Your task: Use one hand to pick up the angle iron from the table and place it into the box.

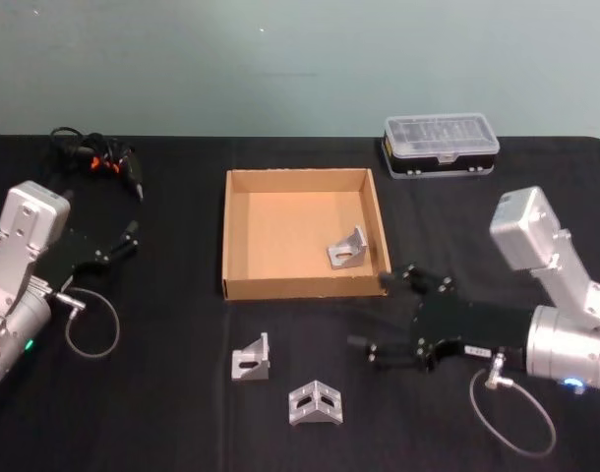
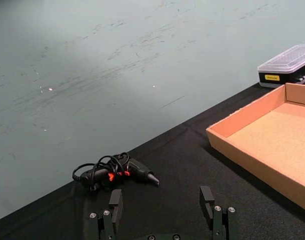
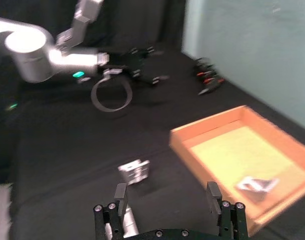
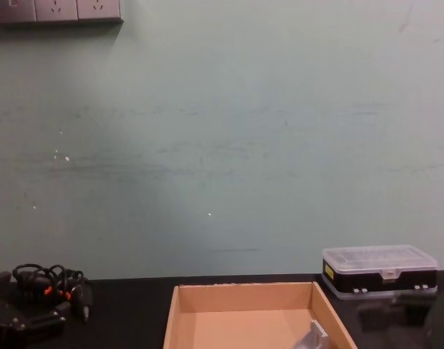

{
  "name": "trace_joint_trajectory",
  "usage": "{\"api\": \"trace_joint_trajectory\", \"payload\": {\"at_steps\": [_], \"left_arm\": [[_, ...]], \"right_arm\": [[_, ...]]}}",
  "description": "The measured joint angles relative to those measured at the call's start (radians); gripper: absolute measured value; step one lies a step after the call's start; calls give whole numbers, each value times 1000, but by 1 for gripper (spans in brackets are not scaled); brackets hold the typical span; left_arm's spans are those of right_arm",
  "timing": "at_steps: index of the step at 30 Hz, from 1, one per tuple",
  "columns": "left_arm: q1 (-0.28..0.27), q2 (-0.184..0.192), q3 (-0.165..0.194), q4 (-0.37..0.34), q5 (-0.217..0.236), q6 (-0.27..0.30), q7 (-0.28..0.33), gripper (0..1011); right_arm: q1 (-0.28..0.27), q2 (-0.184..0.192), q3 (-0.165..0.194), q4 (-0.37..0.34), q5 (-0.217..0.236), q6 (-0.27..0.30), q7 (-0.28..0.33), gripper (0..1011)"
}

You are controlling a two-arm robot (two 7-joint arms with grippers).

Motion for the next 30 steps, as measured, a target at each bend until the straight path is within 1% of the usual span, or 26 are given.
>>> {"api": "trace_joint_trajectory", "payload": {"at_steps": [1,2,4,5,6,8,12,20,21,30], "left_arm": [[0,0,0,0,0,0,0,1011],[0,0,0,0,0,0,0,1011],[0,0,0,0,0,0,0,1011],[0,0,0,0,0,0,0,1011],[0,0,0,0,0,0,0,1011],[0,0,0,0,0,0,0,1011],[0,0,0,0,0,0,0,1011],[0,0,0,0,0,0,0,1011],[0,0,0,0,0,0,0,1011],[0,0,0,0,0,0,0,1011]], "right_arm": [[7,4,-9,6,0,-1,9,1004],[23,12,-29,20,1,-2,34,1004],[36,18,-45,32,2,-2,51,1004],[50,23,-62,44,3,-2,70,1004],[50,23,-62,44,3,-2,70,1004],[75,31,-93,66,2,-2,97,1004],[105,37,-131,95,-3,-2,123,1004],[165,47,-199,148,-13,4,168,1004],[165,47,-199,148,-13,4,168,1004],[220,45,-272,198,-32,11,190,1004]]}}
